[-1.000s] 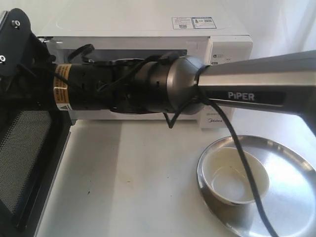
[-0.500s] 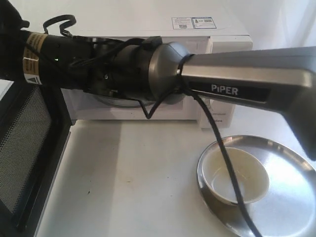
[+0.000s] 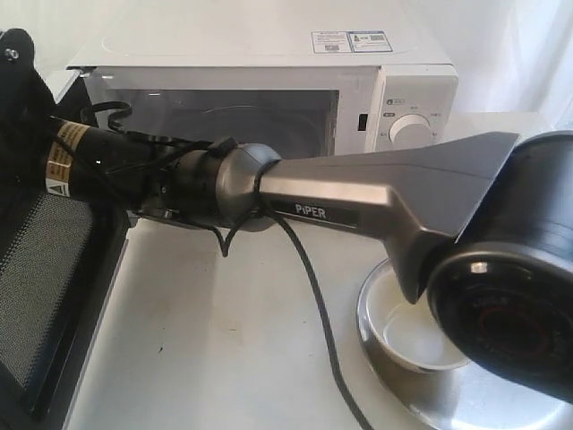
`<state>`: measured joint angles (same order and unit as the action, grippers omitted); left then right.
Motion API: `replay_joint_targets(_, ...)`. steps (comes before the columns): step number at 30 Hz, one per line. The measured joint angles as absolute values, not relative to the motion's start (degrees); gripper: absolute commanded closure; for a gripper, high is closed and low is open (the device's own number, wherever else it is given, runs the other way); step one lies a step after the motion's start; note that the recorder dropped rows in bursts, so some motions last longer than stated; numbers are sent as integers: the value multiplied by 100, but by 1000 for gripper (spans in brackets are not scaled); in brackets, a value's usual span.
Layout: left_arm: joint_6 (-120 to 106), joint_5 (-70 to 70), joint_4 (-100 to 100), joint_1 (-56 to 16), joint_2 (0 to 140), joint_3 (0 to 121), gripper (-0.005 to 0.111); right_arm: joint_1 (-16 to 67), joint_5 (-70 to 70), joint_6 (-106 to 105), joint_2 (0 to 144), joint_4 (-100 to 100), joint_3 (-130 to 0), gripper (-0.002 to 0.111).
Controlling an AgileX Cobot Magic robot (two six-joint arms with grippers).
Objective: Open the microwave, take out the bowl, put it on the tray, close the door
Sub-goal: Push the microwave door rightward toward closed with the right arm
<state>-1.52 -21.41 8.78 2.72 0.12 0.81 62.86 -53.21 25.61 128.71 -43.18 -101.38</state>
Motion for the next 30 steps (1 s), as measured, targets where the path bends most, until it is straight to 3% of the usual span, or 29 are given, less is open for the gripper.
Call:
replay_joint_targets(12, -152, -2141, 878, 272, 12, 81, 107, 6286, -3661, 2603, 12271, -5598, -10136, 108)
replay_joint_targets(23, -152, -2141, 878, 272, 12, 81, 107, 6286, 571, 2696, 10514, -6755, -9520, 108)
replay_joint_targets(27, -152, -2141, 878, 272, 12, 81, 107, 6309, -1706, 3461, 10217, -6427, -9339, 108)
replay_joint_targets(30, -152, -2141, 878, 272, 12, 81, 107, 6643, -2504, 3051, 10634, -6237, -9339, 108)
